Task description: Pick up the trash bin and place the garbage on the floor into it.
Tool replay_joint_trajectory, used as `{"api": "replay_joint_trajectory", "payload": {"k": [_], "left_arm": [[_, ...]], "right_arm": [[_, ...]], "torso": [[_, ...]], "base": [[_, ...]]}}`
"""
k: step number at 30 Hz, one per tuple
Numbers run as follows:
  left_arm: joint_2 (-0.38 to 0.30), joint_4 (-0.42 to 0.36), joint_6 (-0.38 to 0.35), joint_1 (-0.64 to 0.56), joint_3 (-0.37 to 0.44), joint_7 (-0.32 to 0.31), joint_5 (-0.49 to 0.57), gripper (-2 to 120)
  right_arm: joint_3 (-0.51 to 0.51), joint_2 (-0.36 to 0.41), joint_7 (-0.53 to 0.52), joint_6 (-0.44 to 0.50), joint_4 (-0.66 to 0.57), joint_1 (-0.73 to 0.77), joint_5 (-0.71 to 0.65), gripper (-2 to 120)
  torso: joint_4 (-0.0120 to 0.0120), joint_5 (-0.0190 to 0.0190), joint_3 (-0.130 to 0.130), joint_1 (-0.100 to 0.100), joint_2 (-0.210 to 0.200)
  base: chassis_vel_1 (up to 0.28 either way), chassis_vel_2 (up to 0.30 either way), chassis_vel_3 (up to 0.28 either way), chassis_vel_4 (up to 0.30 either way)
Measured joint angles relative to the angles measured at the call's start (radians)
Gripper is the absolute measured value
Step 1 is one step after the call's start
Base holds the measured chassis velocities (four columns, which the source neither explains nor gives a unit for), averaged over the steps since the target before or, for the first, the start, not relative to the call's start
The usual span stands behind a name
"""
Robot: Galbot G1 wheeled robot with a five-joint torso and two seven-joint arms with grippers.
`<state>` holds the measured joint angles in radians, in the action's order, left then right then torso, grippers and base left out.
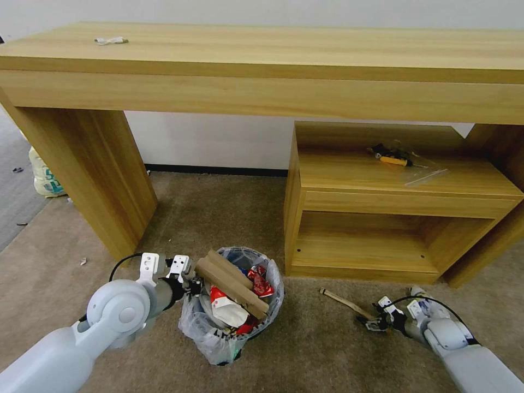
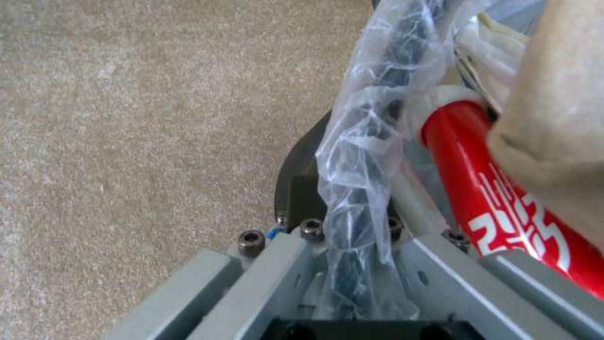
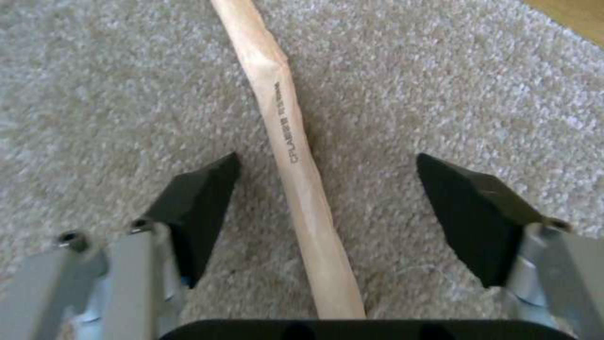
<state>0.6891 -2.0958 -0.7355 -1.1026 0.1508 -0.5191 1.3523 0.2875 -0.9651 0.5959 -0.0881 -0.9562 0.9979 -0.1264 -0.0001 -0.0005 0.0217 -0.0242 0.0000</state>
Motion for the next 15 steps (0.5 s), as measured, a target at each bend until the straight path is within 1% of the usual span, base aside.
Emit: {"api": "replay_joint_trajectory", "payload": {"k": [1, 4, 9, 12, 15], "left_arm": [[0.0, 0.0, 0.0, 0.0, 0.0, 0.0, 0.0, 0], [-0.003, -0.004, 0.0, 0.0, 0.0, 0.001, -0.001, 0], [-0.006, -0.008, 0.0, 0.0, 0.0, 0.002, -0.001, 0], [-0.007, -0.009, 0.0, -0.001, 0.0, 0.003, -0.002, 0], [-0.007, -0.013, 0.0, -0.001, -0.001, 0.003, -0.002, 0]], "right_arm": [[0.0, 0.0, 0.0, 0.0, 0.0, 0.0, 0.0, 73], [0.0, -0.012, -0.007, -0.009, 0.015, -0.014, 0.002, 65], [-0.001, -0.017, -0.007, -0.015, 0.025, -0.023, 0.002, 61], [-0.001, -0.019, -0.008, -0.017, 0.027, -0.025, 0.002, 53], [-0.001, -0.02, -0.008, -0.02, 0.027, -0.023, 0.001, 51]], "torso": [[0.0, 0.0, 0.0, 0.0, 0.0], [0.0, -0.0002, 0.0, 0.0, 0.0], [-0.0002, -0.0004, 0.0, 0.0, 0.0], [-0.0001, -0.0002, 0.0, 0.0, 0.0], [0.0, -0.0002, 0.0, 0.0, 0.0]], "base": [[0.0, 0.0, 0.0, 0.0], [0.0, 0.0, 0.0, 0.0], [0.0, 0.0, 0.0, 0.0], [0.0, 0.0, 0.0, 0.0], [0.0, 0.0, 0.0, 0.0]]}}
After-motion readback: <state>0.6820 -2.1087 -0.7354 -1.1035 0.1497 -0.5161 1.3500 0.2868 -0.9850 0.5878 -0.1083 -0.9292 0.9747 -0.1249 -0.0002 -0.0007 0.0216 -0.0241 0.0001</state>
